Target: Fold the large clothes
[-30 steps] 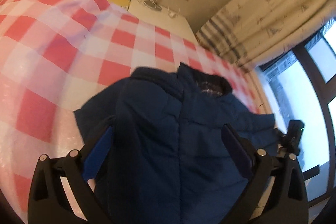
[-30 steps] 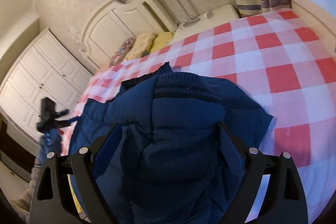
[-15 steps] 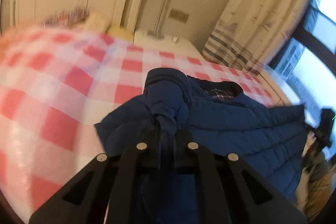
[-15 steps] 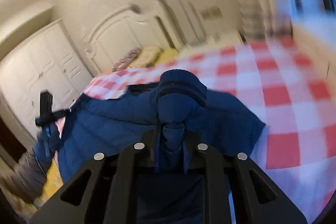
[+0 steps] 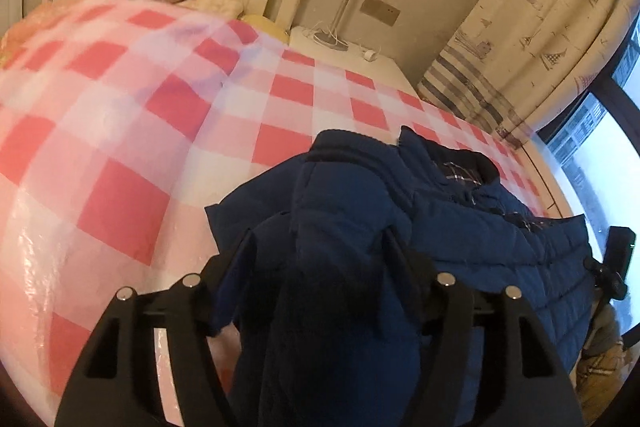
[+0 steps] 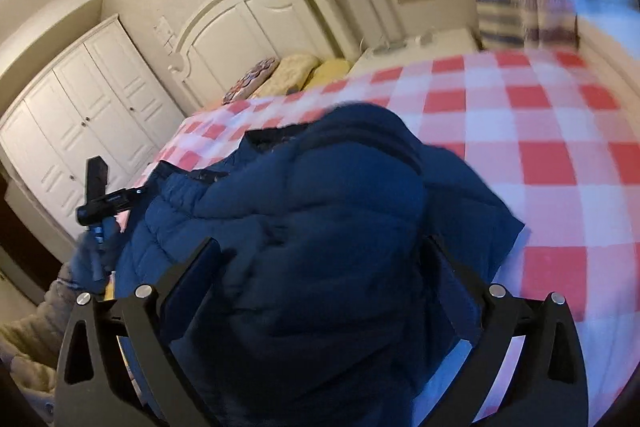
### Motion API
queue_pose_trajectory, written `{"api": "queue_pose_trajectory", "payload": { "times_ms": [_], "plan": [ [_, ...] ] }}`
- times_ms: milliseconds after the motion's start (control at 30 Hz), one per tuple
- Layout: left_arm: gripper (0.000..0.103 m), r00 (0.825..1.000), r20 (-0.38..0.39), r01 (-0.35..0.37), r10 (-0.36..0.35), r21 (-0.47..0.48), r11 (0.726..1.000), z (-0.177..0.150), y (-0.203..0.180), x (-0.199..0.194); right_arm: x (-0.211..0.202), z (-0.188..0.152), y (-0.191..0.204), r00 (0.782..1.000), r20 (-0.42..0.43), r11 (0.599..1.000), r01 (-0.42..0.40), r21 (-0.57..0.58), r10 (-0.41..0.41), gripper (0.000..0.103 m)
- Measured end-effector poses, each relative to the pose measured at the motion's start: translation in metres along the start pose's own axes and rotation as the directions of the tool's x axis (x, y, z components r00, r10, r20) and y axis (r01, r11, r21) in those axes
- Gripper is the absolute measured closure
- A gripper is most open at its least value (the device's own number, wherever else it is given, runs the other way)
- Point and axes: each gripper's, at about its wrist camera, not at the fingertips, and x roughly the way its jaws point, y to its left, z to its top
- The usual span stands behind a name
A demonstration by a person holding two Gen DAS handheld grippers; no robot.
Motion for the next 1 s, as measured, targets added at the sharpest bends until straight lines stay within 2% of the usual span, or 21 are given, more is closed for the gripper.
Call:
{"api": "queue_pose_trajectory", "payload": {
  "times_ms": [33,67,100,133,167,233,267,300,333,367,400,433,467,500,567,667,700,767,800,900,1000],
  "plan": [
    [0.042,1.0,0.0,0.002,-0.002,0.01,1.0,-0.001,0.0,0.001,0.002,-0.001,-0.009,0.998,-0.007,0.997,-0.07,0.035,0.07,0.007],
    [0.066,1.0,0.0,0.019,-0.019,0.025,1.0,-0.002,-0.001,0.001,0.003,-0.003,-0.014,0.993,-0.014,0.991,-0.119,0.057,0.12,0.012],
    [0.08,0.999,-0.013,0.053,-0.053,0.031,0.998,-0.003,-0.003,0.001,0.005,-0.005,-0.016,0.989,-0.007,0.987,-0.148,0.064,0.149,0.02],
    [0.091,0.998,-0.005,0.055,-0.055,0.033,0.998,-0.002,-0.007,-0.002,0.003,-0.005,-0.01,0.989,0.008,0.988,-0.146,0.047,0.146,0.042],
    [0.096,0.998,0.018,0.059,-0.059,0.047,0.997,-0.003,-0.012,-0.01,0.0,-0.005,-0.001,0.99,0.021,0.99,-0.139,0.02,0.139,0.053],
    [0.097,0.992,0.1,0.073,-0.08,0.077,0.994,0.0,-0.022,-0.038,-0.018,0.0,0.037,0.994,0.085,0.994,-0.055,-0.097,0.063,0.067],
    [0.097,0.987,0.127,0.087,-0.096,0.072,0.994,0.003,-0.023,-0.048,-0.032,0.005,0.053,0.989,0.136,0.991,-0.038,-0.131,0.056,0.074],
    [0.097,0.984,0.145,0.09,-0.098,0.066,0.994,0.008,-0.022,-0.055,-0.048,0.012,0.064,0.978,0.194,0.989,-0.051,-0.136,0.077,0.075],
    [0.096,0.987,0.15,0.052,-0.061,0.064,0.997,0.014,-0.02,-0.055,-0.063,0.019,0.07,0.965,0.248,0.989,-0.057,-0.138,0.09,0.076],
    [0.095,0.989,0.141,0.027,-0.034,0.052,0.998,0.017,-0.018,-0.05,-0.066,0.025,0.07,0.961,0.268,0.99,-0.039,-0.133,0.074,0.075],
    [0.092,0.996,0.093,0.006,-0.007,0.013,1.0,0.021,-0.01,-0.034,-0.064,0.032,0.064,0.961,0.275,0.994,0.005,-0.106,0.024,0.075],
    [0.083,0.999,0.041,0.007,-0.006,-0.014,1.0,0.022,-0.004,-0.019,-0.058,0.036,0.054,0.967,0.254,0.998,0.005,-0.067,0.012,0.075],
    [0.074,1.0,0.005,-0.002,0.002,-0.036,0.999,0.022,0.002,-0.007,-0.047,0.037,0.04,0.978,0.209,1.0,-0.01,-0.021,0.014,0.075],
    [0.071,1.0,-0.01,-0.015,0.014,-0.059,0.998,0.019,0.007,0.003,-0.029,0.034,0.026,0.99,0.138,0.999,0.035,0.024,-0.038,0.075],
    [0.053,1.0,-0.005,0.013,-0.014,-0.073,0.997,0.014,0.011,0.009,-0.01,0.028,0.009,0.995,0.05,0.994,0.086,0.063,-0.089,0.073],
    [0.028,0.999,0.009,0.041,-0.04,-0.087,0.995,0.012,0.016,0.005,0.001,0.014,-0.017,0.999,0.027,0.988,0.04,0.151,-0.045,0.068],
    [0.027,0.999,0.007,0.045,-0.044,-0.088,0.995,0.013,0.016,0.005,0.002,0.012,-0.026,0.999,0.04,0.984,0.013,0.18,-0.02,0.06],
    [0.026,0.999,-0.013,0.035,-0.036,-0.083,0.996,0.016,0.017,0.007,0.005,0.011,-0.031,0.999,0.05,0.981,-0.012,0.194,0.002,0.009],
    [0.025,0.999,-0.022,0.03,-0.031,-0.079,0.996,0.017,0.017,0.009,0.006,0.012,-0.031,0.998,0.053,0.981,-0.031,0.189,0.021,0.005],
    [0.025,0.999,-0.028,0.022,-0.024,-0.088,0.996,0.017,0.018,0.014,0.014,0.017,-0.019,1.0,0.026,0.992,-0.017,0.128,0.014,0.005],
    [0.026,0.999,-0.028,0.014,-0.017,-0.096,0.995,0.017,0.018,0.017,0.022,0.027,-0.007,1.0,-0.009,0.998,0.023,0.06,-0.023,0.013]
  ]
}}
